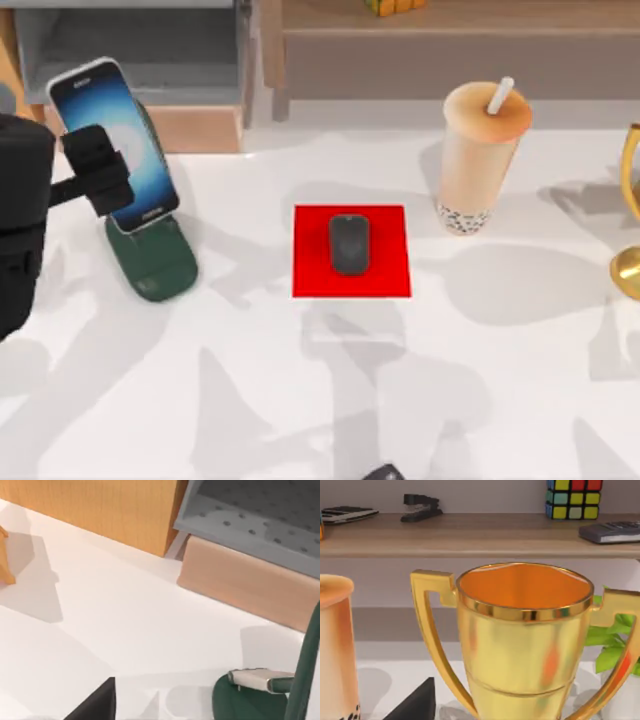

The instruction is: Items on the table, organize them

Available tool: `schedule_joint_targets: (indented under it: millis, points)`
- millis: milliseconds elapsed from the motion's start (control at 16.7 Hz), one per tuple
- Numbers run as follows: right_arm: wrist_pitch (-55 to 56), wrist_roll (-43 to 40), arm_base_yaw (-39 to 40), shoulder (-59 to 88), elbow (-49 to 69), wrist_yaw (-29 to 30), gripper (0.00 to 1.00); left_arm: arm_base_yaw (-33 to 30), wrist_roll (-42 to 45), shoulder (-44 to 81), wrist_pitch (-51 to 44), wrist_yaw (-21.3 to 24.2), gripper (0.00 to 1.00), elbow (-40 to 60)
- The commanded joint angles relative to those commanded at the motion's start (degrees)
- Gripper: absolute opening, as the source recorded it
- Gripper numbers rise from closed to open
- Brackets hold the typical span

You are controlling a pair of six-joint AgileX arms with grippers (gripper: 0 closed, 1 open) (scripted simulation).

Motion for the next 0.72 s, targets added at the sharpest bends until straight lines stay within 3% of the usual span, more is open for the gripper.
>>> schedule_joint_targets:
  millis: [480,720]
  points:
    - [0.0,0.0,0.0,0.0,0.0,0.0,1.0,17.5,20.4,-43.2,7.8,24.7,1.0,-24.8]
    - [0.0,0.0,0.0,0.0,0.0,0.0,1.0,24.0,28.1,-56.2,10.9,34.2,1.0,-34.1]
